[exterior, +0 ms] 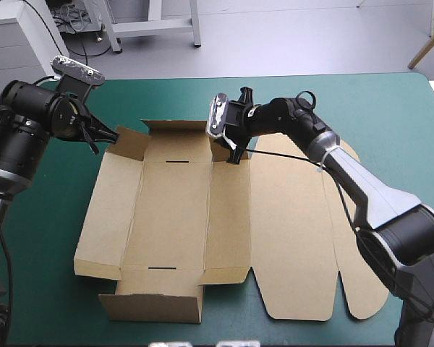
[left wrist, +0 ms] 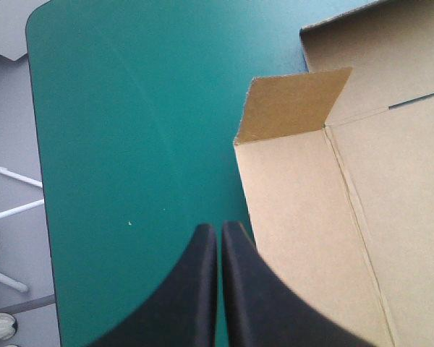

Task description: Fold the box

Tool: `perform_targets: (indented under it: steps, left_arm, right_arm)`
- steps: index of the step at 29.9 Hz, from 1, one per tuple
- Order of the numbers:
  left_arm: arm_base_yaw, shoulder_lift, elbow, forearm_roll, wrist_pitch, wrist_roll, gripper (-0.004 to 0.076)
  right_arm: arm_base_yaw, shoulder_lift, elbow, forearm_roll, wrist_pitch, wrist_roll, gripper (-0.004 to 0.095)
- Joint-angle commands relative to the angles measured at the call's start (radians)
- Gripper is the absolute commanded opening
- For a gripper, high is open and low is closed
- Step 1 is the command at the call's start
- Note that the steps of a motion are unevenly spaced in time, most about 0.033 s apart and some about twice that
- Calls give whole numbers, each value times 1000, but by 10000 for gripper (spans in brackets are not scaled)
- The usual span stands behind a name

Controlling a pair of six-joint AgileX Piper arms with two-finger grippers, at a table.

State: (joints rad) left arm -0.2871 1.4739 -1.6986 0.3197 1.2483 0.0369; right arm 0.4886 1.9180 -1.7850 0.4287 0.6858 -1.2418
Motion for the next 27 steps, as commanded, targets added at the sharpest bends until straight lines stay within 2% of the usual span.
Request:
perform_targets:
  steps: [1,6,14,15,19,22,24,27]
  left_arm:
    - [-1,-35,-23,10,46,-10,6]
    - [-1,-35,-23,10,46,-10,6]
    - [-1,-35,-23,10,45,-10,6]
    - [-1,-35,-23,10,45,-10,6]
    - [-1,-35,-23,10,45,-6,6]
    - [-1,-39,-23,26,45,2,6]
    - [-1,-46,-23,36,45,2,6]
    - [-1,-61,-23,42,45,11,6]
  right_arm:
    - [-3,-135,-34,20,-54,85,551]
    - [-3,-223,-34,-44,-55,246,452]
    - [-3,-343,-34,-398,-27,720,4]
    - [-3,-354,-34,-438,-19,776,-18]
    - [-3,-408,-34,-644,60,1009,-19]
    - [-5,-444,-34,-756,143,1160,-19]
    - [-25,-469,-34,-788,200,1218,-19]
    - [-92,-500,-32,-759,280,1220,-19]
